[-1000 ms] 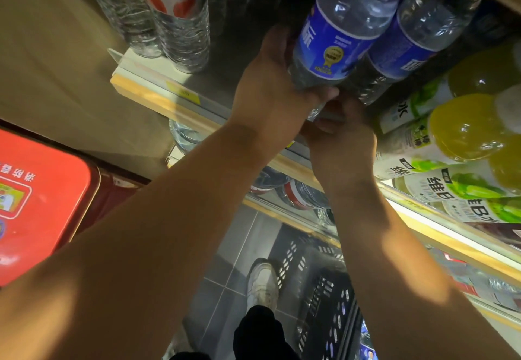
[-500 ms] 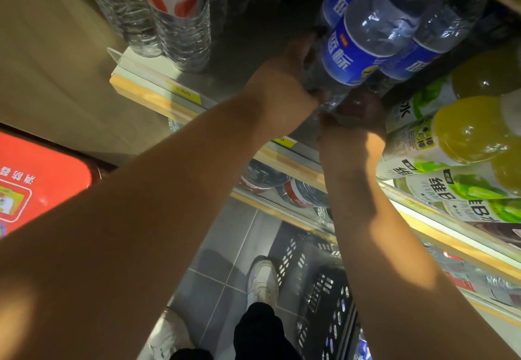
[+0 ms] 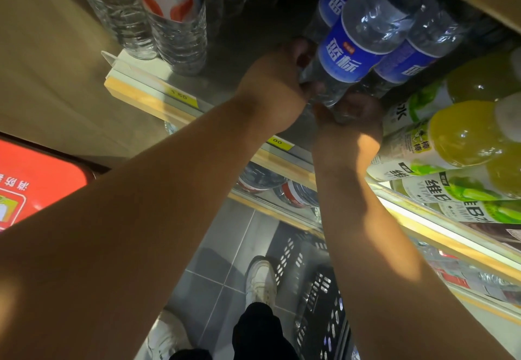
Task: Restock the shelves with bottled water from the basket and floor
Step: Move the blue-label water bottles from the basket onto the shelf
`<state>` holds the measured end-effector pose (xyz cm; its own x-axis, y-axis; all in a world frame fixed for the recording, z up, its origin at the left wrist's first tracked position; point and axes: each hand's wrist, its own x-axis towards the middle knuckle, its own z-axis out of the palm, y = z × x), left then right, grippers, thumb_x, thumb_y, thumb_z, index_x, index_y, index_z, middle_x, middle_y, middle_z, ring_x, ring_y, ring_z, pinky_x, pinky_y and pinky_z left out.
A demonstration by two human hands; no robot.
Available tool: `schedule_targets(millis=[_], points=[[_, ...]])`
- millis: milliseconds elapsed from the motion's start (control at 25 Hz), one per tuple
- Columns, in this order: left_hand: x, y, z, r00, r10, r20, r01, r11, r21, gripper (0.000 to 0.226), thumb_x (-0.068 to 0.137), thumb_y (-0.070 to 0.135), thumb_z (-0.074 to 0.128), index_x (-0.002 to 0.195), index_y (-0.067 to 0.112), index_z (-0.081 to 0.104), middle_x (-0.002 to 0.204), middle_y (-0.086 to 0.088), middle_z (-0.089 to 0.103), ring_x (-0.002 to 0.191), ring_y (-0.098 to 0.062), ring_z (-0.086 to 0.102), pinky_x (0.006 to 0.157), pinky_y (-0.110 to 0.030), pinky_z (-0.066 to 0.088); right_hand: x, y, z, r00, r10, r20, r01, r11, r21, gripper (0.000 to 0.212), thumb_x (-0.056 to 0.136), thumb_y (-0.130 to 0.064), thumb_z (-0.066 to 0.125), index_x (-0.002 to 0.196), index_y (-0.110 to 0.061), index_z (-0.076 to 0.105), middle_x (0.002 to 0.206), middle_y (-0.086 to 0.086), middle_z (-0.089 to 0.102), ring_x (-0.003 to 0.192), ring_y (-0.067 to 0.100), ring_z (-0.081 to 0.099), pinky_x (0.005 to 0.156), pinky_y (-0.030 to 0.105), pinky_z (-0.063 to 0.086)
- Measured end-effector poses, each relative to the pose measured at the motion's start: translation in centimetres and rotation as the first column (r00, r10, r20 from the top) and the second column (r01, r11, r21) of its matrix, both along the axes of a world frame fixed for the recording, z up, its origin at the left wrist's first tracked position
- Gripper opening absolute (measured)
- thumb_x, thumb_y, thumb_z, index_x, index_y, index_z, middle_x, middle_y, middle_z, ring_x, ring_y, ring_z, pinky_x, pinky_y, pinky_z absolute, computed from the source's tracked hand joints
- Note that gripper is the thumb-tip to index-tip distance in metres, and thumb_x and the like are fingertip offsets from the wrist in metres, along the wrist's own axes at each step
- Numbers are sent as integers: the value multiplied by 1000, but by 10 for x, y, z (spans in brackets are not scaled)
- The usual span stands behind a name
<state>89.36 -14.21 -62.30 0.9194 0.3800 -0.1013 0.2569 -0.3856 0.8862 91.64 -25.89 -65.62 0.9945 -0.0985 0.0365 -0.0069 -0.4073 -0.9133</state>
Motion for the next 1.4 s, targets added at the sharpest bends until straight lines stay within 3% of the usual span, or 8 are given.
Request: schedule_targets(millis=[200,320,520,640,760,1080,1280,1400], points=[[6,0,-2,998,55,-17,-51,980,195,51,85,30,72,130,19,51,145,-4,38,130,-16,39,98,-22,38,8,0,-1,1000,-30,5,30,996,-82,21,74,-9,77,92,-10,67,75,-14,59,68,-7,53,62,3,37],[9,7,-2,1000,-12,3,12,996,90,54,85,27,74,131,15,48,129,7,46,122,-10,44,89,-15,35,9,-2,-2,999,-45,2,45,997,-64,22,73,-14,79,93,-13,69,83,-10,65,79,7,61,65,4,38],[14,8,-18,995,-29,93,44,985,-169,53,81,13,76,126,13,47,132,-4,58,127,-20,53,105,-44,47,11,-4,-7,998,-57,39,61,994,-96,21,72,-16,79,90,-21,69,89,-9,66,96,16,62,69,4,41],[18,7,-22,993,-42,107,62,979,-193,53,81,12,76,126,15,47,134,-4,58,128,-20,53,105,-45,46,16,-2,-10,996,-65,59,72,991,-116,26,68,-22,79,92,-24,70,90,-11,67,103,21,62,83,25,51],[23,7,-21,993,-38,113,56,986,-160,57,81,13,76,130,10,47,134,-5,59,125,-19,56,104,-43,48,23,-4,-12,997,-67,40,73,983,-169,32,68,-27,78,99,-24,69,99,-7,69,101,19,63,86,30,52],[34,4,-22,988,-61,139,78,989,-122,68,75,30,71,132,6,45,134,-12,58,125,-24,55,104,-45,47,39,-7,-19,998,-56,29,62,965,-254,38,73,-34,71,110,-29,65,123,0,62,110,17,59,89,23,48],[40,5,-26,985,-68,155,81,994,-74,68,73,27,72,130,2,45,132,-13,59,125,-27,56,102,-47,47,40,-5,-18,995,-74,60,87,957,-277,42,72,-36,66,112,-24,66,123,5,61,110,18,59,83,14,40],[32,10,-26,990,-111,89,112,994,-11,62,82,21,72,136,8,44,136,-9,58,127,-24,54,104,-44,46,31,-6,-9,999,-34,-5,32,970,-241,38,82,-23,67,119,-17,64,114,-4,63,103,12,59,79,7,38]])
